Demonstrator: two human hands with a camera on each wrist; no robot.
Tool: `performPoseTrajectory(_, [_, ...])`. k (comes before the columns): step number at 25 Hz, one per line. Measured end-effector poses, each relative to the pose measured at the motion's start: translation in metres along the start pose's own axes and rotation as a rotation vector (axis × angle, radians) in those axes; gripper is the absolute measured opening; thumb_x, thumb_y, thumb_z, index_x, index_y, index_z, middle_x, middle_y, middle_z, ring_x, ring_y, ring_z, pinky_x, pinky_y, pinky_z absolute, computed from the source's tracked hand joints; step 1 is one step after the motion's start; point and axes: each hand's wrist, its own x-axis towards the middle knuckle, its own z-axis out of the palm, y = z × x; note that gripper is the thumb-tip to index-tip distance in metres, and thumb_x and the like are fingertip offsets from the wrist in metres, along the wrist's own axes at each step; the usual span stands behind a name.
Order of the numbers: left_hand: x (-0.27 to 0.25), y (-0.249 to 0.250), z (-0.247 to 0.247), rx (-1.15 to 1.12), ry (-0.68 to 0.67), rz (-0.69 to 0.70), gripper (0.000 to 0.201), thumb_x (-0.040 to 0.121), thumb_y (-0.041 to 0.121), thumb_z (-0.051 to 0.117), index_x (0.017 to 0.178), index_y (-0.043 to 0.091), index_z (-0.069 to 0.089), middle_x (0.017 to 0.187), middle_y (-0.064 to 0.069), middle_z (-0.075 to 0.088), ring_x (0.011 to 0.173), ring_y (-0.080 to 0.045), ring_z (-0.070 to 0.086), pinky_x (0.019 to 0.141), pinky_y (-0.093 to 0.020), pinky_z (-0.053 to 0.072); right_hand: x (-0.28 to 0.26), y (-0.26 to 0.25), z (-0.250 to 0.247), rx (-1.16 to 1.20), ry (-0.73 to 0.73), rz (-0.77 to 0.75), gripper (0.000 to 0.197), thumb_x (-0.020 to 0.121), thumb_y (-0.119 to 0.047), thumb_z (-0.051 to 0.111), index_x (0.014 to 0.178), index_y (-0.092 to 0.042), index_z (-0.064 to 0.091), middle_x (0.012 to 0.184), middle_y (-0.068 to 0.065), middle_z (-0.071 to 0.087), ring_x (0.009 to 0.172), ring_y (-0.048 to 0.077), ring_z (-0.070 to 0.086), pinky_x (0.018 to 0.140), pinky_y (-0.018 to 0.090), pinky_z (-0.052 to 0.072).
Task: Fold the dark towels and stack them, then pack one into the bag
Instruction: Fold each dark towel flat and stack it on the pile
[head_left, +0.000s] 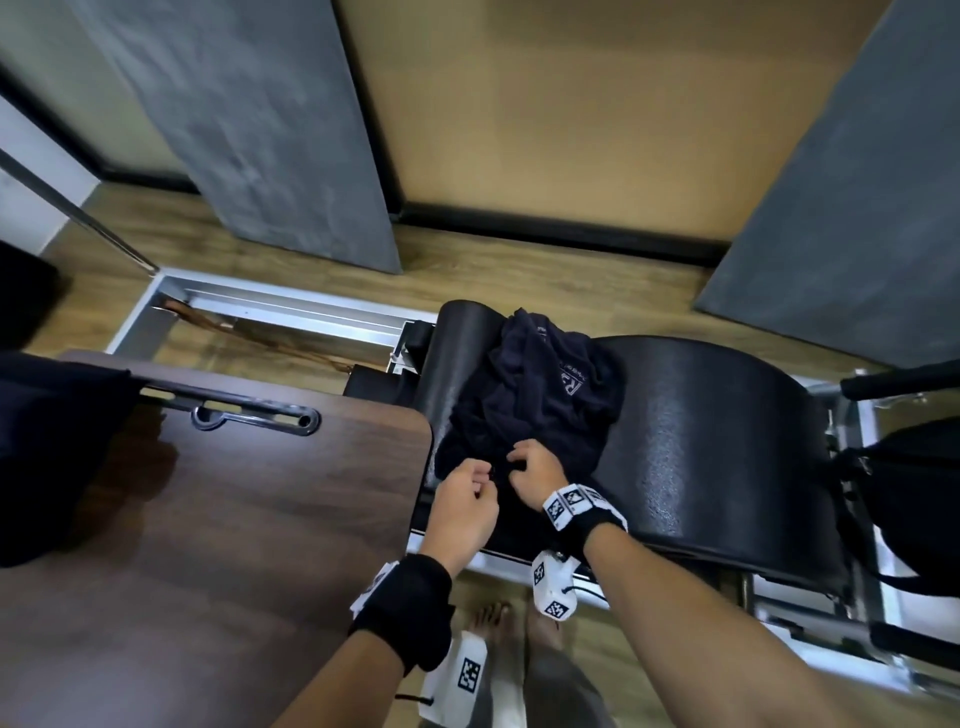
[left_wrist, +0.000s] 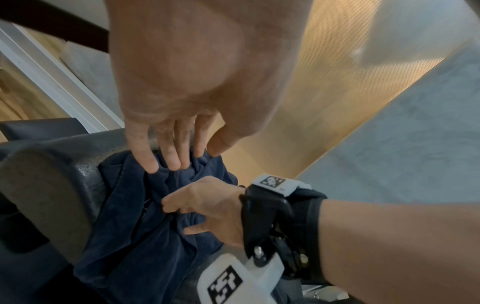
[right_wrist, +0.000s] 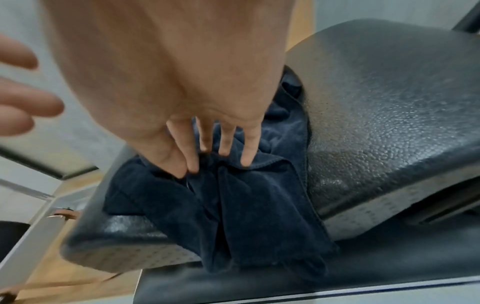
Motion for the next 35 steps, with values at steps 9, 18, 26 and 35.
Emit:
performPoseTrajectory(9, [-0.007,0.052,-0.014,-0.014,0.035,0.177,0.040,0.105,0.010,0.059,0.145,0.008,0.053,0.138,-0.004,0.059,0.125,-0.015,0.057,0.102,-0.023,0.045,-0.057,-0.031,-0.132,0.871,0.172,-0.120,0.025,0.084,0.005,0.073,0.098,-0.013,0.084,0.101,0.009,0.080,0.101,0.021,0.074,0.086,0.028,0.056])
performPoseTrajectory(18, [-0.042,0.163,-0.038,-0.168,-0.097,0.712,0.018,0.092,0.029,0.080,0.110,0.030,0.076,0.100,0.010,0.080,0.096,-0.001,0.073,0.081,-0.022,0.054,-0.143,-0.110,-0.214,0.726,0.247,-0.489,0.032,0.081,0.012,0.076,0.110,-0.002,0.073,0.102,0.011,0.072,0.092,0.020,0.066,0.091,0.030,0.055])
performPoseTrajectory(26, [-0.126,0.193,-0.084,-0.246,-0.071,0.890,0.017,0.101,0.022,0.071,0.090,0.009,0.072,0.088,-0.011,0.074,0.084,-0.016,0.069,0.076,-0.041,0.055,-0.222,-0.070,-0.191,0.501,0.158,-0.511,0.018,0.091,-0.011,0.078,0.108,-0.004,0.076,0.106,0.010,0.079,0.094,0.016,0.071,0.089,0.035,0.057])
performPoseTrajectory(35, [-0.267,0.137,-0.183,-0.531,-0.218,1.061,0.016,0.105,0.023,0.066,0.113,0.012,0.075,0.111,-0.007,0.078,0.103,-0.024,0.076,0.079,-0.049,0.066,-0.414,-0.131,-0.148,0.425,1.101,-0.752,0.023,0.086,-0.030,0.084,0.082,-0.011,0.072,0.076,0.008,0.073,0.071,0.011,0.062,0.068,0.036,0.050])
